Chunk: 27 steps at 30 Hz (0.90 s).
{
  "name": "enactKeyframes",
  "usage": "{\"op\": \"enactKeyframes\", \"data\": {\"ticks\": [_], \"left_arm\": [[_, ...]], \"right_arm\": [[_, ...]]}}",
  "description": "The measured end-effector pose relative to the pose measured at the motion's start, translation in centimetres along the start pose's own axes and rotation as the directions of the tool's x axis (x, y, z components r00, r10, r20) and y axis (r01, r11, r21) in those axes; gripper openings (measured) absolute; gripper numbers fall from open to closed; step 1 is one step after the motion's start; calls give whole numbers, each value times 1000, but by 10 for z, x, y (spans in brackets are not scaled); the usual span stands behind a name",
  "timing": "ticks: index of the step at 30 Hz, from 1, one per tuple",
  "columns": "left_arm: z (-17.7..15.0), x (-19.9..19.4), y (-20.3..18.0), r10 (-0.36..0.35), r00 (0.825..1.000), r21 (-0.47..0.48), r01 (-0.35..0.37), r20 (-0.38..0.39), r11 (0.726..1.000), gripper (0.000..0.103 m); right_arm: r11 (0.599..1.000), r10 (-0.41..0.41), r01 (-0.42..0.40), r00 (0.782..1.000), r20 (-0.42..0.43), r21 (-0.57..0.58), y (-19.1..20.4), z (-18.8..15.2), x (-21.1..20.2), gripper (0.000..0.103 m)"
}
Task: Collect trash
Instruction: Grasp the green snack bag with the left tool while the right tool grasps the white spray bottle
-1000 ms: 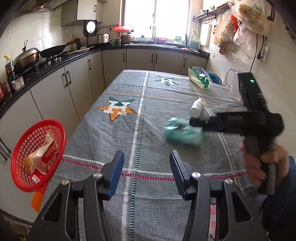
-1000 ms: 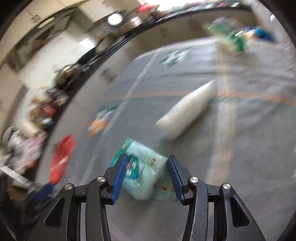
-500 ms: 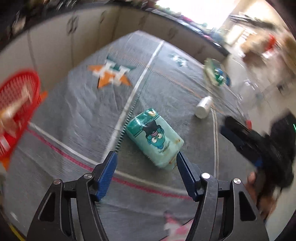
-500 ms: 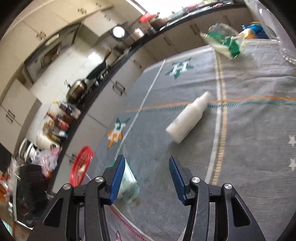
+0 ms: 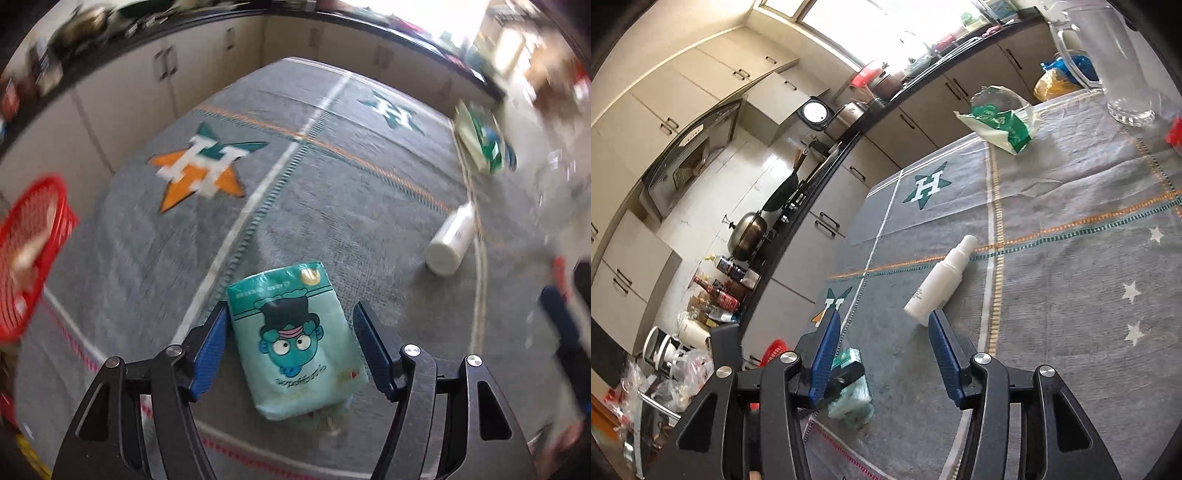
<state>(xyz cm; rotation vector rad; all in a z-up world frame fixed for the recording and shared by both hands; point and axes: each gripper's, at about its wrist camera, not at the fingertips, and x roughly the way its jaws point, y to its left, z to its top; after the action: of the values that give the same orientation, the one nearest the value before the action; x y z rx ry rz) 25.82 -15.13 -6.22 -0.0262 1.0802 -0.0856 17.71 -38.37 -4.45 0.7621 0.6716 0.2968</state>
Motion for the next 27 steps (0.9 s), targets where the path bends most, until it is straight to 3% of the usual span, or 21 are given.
{"op": "enactKeyframes", "data": {"ticks": [2,6,10,14,19,23,27], "left_arm": [[-2,3,-9,38,999,110,-41,32,993,57],[-12,-2,-1,-44,995,254,18,95,967,49],[-17,-2,20,-136,977,263,90,162,961,42],[-13,-2,32,-207,965,205,173,159,963,32],[-14,-5,44,-219,959,160,191,180,968,28],[-19,-21,47,-194,947,162,156,255,974,28],[-19,-22,52,-188,947,151,152,262,977,28]], "right_arm": [[1000,-21,21,1000,3,3,-1,1,2,56],[998,-62,62,998,-8,7,-6,1,7,56],[993,-116,116,993,-32,1,-11,-1,20,56],[985,-170,170,983,-66,-1,-9,-2,37,56],[967,-256,254,960,-110,-30,6,6,65,56],[938,-347,345,927,-140,-38,16,20,91,56],[895,-447,442,882,-152,-67,25,28,113,54]]}}
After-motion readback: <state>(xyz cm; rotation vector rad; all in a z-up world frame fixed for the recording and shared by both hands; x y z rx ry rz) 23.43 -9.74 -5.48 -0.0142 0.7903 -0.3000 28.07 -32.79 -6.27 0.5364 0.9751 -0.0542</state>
